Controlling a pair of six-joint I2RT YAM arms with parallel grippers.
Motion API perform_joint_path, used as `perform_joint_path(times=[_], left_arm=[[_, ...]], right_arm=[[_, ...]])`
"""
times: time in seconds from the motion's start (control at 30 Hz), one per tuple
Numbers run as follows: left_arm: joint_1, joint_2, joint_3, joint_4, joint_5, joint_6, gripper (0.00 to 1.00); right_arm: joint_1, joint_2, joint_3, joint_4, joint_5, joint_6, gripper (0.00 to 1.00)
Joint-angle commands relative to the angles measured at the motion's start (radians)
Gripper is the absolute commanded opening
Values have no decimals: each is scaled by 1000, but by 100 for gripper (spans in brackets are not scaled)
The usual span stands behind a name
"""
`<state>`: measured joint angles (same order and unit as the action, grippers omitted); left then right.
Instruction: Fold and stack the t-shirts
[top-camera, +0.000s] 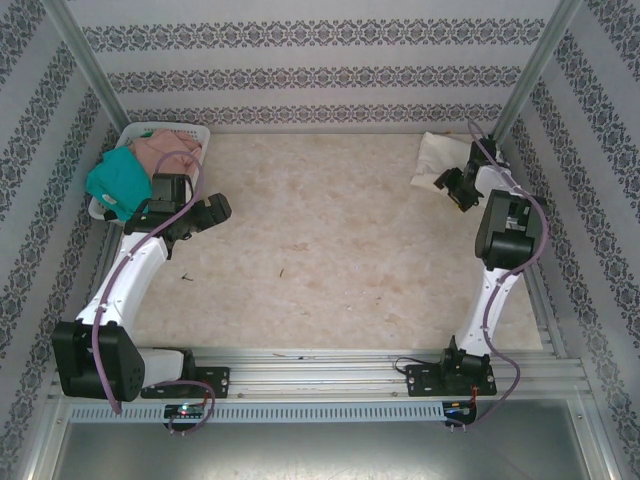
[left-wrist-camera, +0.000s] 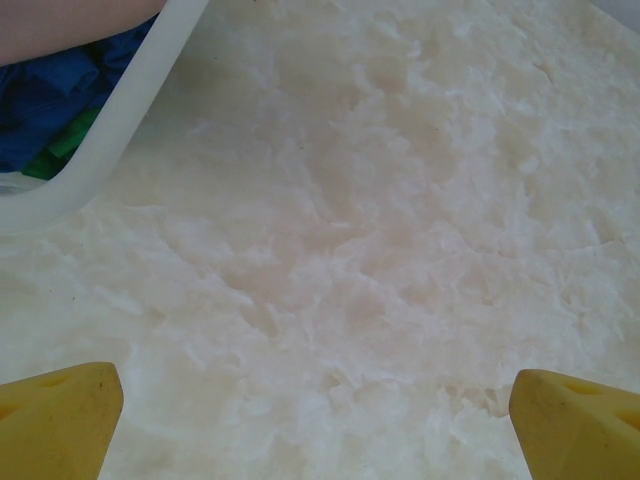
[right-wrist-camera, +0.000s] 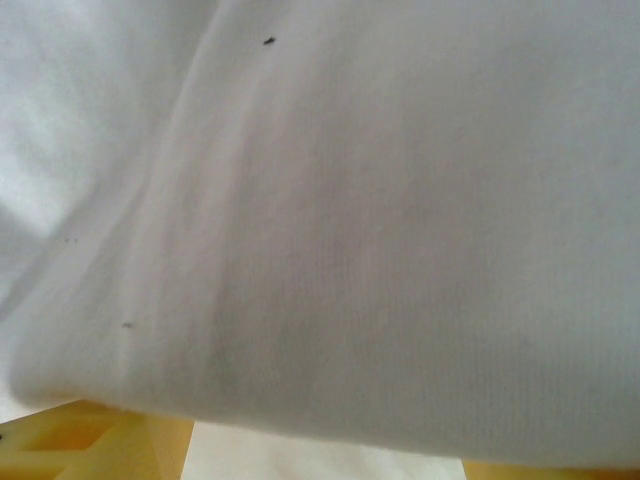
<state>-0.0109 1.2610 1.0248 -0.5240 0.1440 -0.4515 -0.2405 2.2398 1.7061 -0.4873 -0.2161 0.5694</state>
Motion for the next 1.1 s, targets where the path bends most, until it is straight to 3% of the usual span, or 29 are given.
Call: perform_joint_path(times=[0.0, 0.13, 0.33, 0.43, 0.53, 0.77, 0.83, 1.07], left_arm=[[11, -42, -11, -17, -30, 17, 100], [11, -59, -12, -31, -45, 20, 100], [10, -61, -15, -32, -36, 23, 100], [11, -63, -17, -36, -32, 24, 100], [11, -66, -16, -42, -31, 27, 100], [11, -92, -29, -55, -23, 28, 100], [11, -98, -30, -61, -20, 33, 100], [11, -101, -29, -73, -45, 42, 100]], right_arm=[[-9, 78, 119, 8, -54, -63, 68], [7, 110, 281, -115, -78, -118, 67], [79, -104, 129, -116, 33, -170, 68], [119, -114, 135, -54, 118, -220, 67], [126, 16, 327, -71, 131, -303, 66], [122, 442, 970, -423, 136, -466, 66], [118, 503, 1079, -514, 128, -500, 67], [126, 386, 835, -521, 24, -580, 66]])
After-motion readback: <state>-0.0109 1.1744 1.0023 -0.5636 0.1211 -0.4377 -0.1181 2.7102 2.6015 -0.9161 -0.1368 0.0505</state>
